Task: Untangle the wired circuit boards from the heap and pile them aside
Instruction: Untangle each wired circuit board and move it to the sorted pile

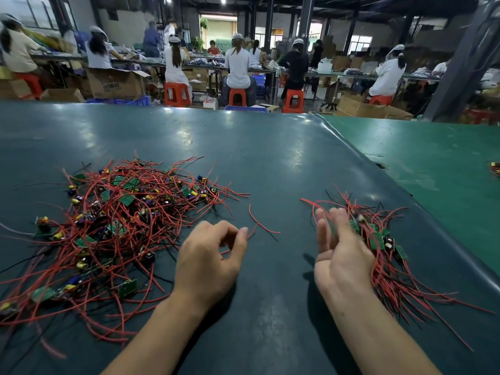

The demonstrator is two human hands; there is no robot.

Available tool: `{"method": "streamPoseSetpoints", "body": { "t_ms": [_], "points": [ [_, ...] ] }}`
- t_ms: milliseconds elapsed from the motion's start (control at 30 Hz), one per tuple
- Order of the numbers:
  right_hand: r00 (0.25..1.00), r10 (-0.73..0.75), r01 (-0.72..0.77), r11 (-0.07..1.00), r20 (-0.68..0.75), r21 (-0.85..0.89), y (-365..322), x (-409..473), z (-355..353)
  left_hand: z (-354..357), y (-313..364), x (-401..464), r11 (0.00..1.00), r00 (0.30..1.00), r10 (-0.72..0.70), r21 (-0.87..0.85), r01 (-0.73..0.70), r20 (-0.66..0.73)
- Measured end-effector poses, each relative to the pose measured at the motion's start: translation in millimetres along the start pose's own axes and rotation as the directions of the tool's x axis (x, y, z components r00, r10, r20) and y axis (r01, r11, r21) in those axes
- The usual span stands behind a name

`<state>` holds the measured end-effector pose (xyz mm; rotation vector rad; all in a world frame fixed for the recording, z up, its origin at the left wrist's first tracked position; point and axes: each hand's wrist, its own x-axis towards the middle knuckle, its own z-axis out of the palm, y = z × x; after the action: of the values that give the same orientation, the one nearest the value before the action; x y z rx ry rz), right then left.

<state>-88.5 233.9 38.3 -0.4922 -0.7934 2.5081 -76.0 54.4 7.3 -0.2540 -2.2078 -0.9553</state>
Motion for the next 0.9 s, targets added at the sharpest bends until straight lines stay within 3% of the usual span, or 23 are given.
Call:
{"method": "streamPoseSetpoints", "body": {
  "t_ms": [100,200,267,367,467,533,633,767,900],
  "points": [
    [0.982,0.191,-0.191,0.982,0.002,-0.001,0,0,-1,-13,-9,9,0.942,0.987,0.087,0.335,-0.037,-0.135],
    [0.957,0.285,-0.283,0.958,0.052,-0.036,-1,-3,0,-29,-24,18,0.806,0.961,-0.110,0.543,0.235,-0.253],
    [0.949,0.305,-0.294,0.947,0.080,-0.128,-1,-3,1,-39,-34,22,0.694,0.913,-0.310,0.593,0.408,-0.265],
    [0.933,0.335,-0.298,0.925,0.134,-0.236,1,-5,1,-46,-43,24,0.582,0.862,-0.450,0.655,0.482,-0.234],
    [0.911,0.371,-0.313,0.907,0.180,-0.283,2,-7,2,-47,-46,27,0.587,0.861,-0.444,0.645,0.489,-0.248],
    [0.898,0.389,-0.319,0.897,0.204,-0.305,1,-7,2,-46,-46,28,0.643,0.862,-0.414,0.576,0.505,-0.293],
    [0.886,0.397,-0.285,0.875,0.241,-0.391,4,-8,1,-46,-44,26,0.783,0.883,-0.247,0.455,0.424,-0.398],
    [0.838,0.416,-0.162,0.807,0.352,-0.567,11,-12,1,-39,-30,20,0.896,0.883,0.027,0.403,0.186,-0.468],
    [0.792,0.342,0.120,0.725,0.506,-0.678,21,-16,-2,-24,-6,11,0.950,0.880,0.240,0.287,-0.126,-0.409]
  ]
}}
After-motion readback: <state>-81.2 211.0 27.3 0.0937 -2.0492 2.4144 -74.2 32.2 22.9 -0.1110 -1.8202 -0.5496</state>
